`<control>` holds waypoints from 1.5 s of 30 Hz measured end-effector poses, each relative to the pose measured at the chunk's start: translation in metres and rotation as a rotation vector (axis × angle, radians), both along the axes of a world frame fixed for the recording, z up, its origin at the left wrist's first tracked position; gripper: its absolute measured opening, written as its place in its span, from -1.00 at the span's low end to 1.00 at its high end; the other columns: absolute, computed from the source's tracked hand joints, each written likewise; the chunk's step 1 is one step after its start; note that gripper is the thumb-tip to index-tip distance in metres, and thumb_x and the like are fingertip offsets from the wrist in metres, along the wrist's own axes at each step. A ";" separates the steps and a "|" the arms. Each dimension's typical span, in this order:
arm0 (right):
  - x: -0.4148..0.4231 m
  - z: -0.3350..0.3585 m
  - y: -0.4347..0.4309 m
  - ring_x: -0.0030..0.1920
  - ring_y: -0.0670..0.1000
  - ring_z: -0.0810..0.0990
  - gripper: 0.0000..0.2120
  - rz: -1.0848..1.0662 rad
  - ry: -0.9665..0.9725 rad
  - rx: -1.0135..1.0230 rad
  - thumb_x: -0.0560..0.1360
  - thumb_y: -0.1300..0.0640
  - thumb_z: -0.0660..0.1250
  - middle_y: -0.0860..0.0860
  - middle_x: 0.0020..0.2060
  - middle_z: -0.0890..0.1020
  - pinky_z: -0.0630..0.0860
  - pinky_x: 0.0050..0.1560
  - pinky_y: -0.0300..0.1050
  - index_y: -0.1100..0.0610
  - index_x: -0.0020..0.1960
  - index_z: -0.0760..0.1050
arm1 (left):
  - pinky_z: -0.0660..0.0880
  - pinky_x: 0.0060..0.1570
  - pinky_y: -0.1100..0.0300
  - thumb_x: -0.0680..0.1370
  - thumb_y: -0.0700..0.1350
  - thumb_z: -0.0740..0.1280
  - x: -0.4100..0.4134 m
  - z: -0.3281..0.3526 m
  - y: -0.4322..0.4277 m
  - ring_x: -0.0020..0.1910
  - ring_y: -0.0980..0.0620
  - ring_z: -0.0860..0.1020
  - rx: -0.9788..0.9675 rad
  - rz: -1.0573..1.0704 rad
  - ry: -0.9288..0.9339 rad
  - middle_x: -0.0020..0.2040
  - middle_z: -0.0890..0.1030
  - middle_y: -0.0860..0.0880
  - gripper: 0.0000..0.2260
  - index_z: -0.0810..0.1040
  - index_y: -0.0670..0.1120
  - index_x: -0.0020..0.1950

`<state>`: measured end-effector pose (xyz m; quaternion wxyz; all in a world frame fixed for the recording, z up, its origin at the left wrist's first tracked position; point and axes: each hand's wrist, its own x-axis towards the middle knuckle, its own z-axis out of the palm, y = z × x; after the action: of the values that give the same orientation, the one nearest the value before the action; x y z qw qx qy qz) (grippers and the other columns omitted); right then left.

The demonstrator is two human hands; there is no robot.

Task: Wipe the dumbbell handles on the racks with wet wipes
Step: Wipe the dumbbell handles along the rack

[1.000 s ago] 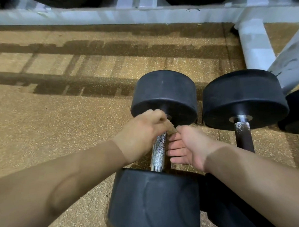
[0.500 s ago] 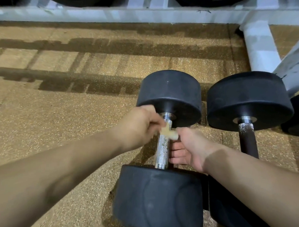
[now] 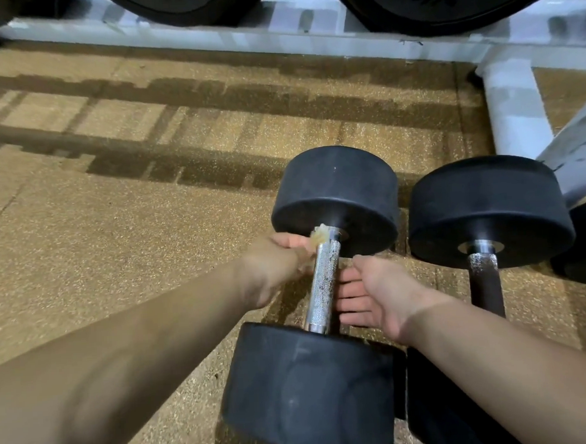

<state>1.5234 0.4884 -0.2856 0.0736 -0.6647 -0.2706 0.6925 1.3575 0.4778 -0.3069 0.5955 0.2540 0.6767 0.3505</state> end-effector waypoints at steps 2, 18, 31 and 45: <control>0.001 0.001 0.002 -0.02 0.19 0.63 -0.58 0.022 -0.017 0.022 0.72 -0.07 0.04 0.21 0.07 0.62 0.60 -0.15 0.01 0.21 0.27 0.50 | 0.47 -0.27 0.24 0.67 -0.34 0.24 0.013 -0.009 -0.001 -0.30 0.06 0.45 -0.049 0.004 -0.175 -0.33 0.60 -0.02 -0.73 0.58 -0.10 -0.16; 0.017 0.055 0.027 -0.36 0.09 0.62 -0.61 0.289 0.009 0.285 0.66 -0.07 0.22 0.14 -0.30 0.66 0.54 -0.39 -0.08 0.25 0.06 0.61 | 0.66 -0.09 0.13 0.61 -0.37 0.31 -0.030 0.100 -0.040 -0.12 -0.09 0.66 -0.032 -0.322 -0.071 0.04 0.69 -0.34 -0.84 0.61 -0.34 0.16; 0.125 0.171 0.027 0.00 0.16 0.76 -0.75 0.113 0.335 -0.069 0.67 0.14 0.31 0.25 0.05 0.73 0.72 -0.05 0.00 0.27 0.25 0.59 | 0.64 -0.10 0.03 0.48 -0.15 0.52 0.131 0.198 -0.012 -0.26 0.05 0.65 0.088 -0.186 0.366 -0.23 0.72 -0.05 -0.96 0.69 -0.05 -0.15; 0.219 0.539 -0.082 -0.14 0.02 0.74 -0.72 -0.574 0.281 -0.061 0.52 0.20 0.48 0.14 0.00 0.74 0.66 -0.21 -0.16 0.28 0.20 0.63 | 0.64 0.08 -0.08 0.51 -0.24 0.51 0.234 0.543 -0.070 -0.07 -0.03 0.71 -0.006 -0.377 0.109 -0.12 0.74 -0.04 -0.91 0.72 -0.07 -0.05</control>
<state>1.7425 0.4064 0.2534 0.2825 -0.6138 -0.0383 0.7362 1.5912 0.4083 0.2363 0.6140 0.3929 0.6494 0.2166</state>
